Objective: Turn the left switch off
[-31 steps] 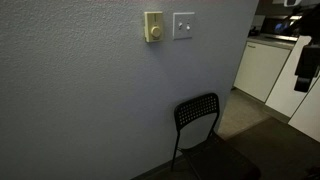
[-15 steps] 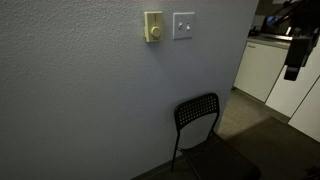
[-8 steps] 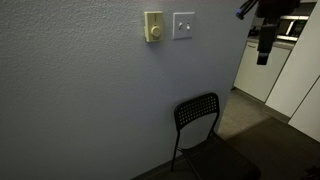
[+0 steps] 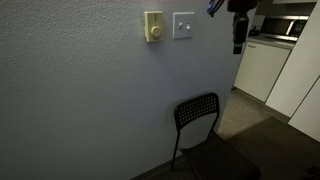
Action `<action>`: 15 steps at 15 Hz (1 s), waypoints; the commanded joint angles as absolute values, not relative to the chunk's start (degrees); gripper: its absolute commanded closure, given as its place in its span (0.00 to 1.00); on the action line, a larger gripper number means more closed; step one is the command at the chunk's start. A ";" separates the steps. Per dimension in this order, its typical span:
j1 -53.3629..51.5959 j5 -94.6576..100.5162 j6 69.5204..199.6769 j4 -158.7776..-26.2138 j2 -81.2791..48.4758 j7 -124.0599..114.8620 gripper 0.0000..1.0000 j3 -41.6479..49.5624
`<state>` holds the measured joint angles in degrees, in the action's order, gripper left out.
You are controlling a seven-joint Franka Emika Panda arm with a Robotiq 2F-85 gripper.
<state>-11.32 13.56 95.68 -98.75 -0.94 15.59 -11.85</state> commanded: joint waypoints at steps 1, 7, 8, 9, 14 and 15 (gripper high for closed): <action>-11.78 14.35 94.59 -90.77 -6.40 22.70 0.00 -12.03; -12.18 15.53 96.45 -88.62 -7.16 29.48 0.00 -12.03; -12.24 15.88 96.42 -87.88 -7.45 30.43 0.00 -12.05; -12.29 16.01 96.39 -87.38 -7.65 30.88 0.00 -12.06; -12.41 20.05 104.43 -90.61 -6.93 29.31 0.00 -11.79; -12.46 22.00 107.39 -91.72 -6.63 28.95 0.00 -11.71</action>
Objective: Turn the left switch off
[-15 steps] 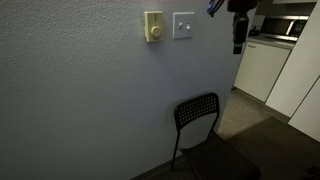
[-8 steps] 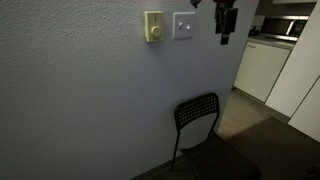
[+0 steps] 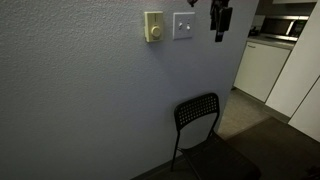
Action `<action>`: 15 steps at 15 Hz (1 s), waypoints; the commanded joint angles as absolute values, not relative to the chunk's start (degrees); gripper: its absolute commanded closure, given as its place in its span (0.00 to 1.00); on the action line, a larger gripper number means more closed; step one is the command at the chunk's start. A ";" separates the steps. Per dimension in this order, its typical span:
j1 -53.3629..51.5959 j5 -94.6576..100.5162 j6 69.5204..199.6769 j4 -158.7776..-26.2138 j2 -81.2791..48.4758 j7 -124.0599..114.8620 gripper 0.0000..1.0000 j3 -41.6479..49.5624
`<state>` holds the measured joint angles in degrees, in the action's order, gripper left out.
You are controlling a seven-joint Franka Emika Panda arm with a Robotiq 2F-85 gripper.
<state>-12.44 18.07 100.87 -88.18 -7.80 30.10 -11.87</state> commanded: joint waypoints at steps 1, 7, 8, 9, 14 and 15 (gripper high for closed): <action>-12.46 23.70 109.93 -92.52 -6.51 28.65 0.00 -11.63; -12.05 29.80 123.46 -97.40 -6.41 31.59 0.00 -11.52; -11.94 30.90 125.67 -98.14 -6.49 32.59 0.00 -11.42; -11.82 31.71 127.46 -98.65 -6.59 33.72 0.00 -11.34; -12.27 32.66 127.49 -97.64 -7.88 34.35 0.00 -11.10; -12.23 32.98 127.45 -97.81 -7.88 34.37 0.00 -10.98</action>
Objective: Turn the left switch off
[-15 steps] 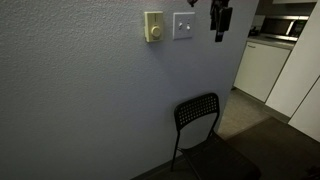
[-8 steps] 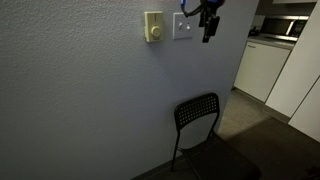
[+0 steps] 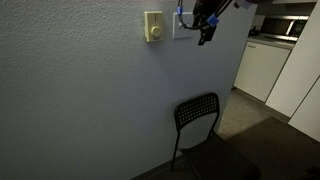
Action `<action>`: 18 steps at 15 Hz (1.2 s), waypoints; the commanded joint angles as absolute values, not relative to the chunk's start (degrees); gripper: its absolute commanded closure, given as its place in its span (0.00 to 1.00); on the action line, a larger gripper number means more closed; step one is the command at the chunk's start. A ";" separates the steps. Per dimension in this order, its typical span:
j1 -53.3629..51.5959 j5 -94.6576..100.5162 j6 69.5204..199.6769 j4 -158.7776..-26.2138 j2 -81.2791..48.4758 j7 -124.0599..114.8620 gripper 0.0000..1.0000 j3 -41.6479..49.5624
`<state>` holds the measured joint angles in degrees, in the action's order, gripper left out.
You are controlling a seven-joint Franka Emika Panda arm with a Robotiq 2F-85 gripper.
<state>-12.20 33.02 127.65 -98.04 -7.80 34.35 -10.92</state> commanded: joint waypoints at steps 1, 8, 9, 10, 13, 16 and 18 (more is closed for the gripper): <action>-12.21 33.12 127.45 -97.89 -7.88 34.39 0.00 -10.93; -12.89 42.73 129.40 -97.57 -8.56 28.63 0.00 -10.46; -12.84 44.57 130.39 -97.61 -8.69 27.79 0.00 -10.49; -12.71 45.67 131.56 -97.64 -8.86 27.39 0.00 -10.57; -12.17 45.69 136.88 -97.83 -9.57 27.67 0.00 -10.82; -11.71 45.86 141.90 -97.72 -10.56 29.80 0.00 -10.56; -11.20 45.53 143.77 -97.70 -11.14 32.55 0.00 -10.40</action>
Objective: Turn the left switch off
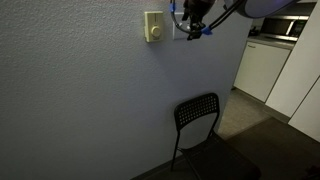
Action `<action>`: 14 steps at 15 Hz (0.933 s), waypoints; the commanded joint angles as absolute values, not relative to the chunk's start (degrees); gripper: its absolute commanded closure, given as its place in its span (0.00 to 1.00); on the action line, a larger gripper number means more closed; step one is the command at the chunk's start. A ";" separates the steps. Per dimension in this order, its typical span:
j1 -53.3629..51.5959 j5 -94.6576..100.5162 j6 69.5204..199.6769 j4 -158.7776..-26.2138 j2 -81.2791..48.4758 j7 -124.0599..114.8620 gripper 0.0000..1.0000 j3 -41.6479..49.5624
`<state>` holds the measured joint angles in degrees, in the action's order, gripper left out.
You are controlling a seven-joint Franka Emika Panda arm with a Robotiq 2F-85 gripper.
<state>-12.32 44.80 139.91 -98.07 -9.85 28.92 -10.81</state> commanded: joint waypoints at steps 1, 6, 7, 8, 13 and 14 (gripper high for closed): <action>-11.00 45.58 144.22 -97.61 -11.31 33.83 0.00 -10.32; -10.94 46.02 142.86 -95.98 -12.13 38.19 0.00 -9.84; -11.11 46.18 142.31 -95.55 -12.22 38.41 0.00 -9.71; -11.10 46.03 142.57 -95.29 -12.36 38.82 0.00 -9.70; -11.23 45.55 141.31 -93.69 -13.19 38.49 0.00 -9.45; -11.25 45.24 140.41 -93.30 -13.39 38.28 0.00 -9.41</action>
<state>-11.30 44.85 142.25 -95.93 -11.52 37.85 -9.91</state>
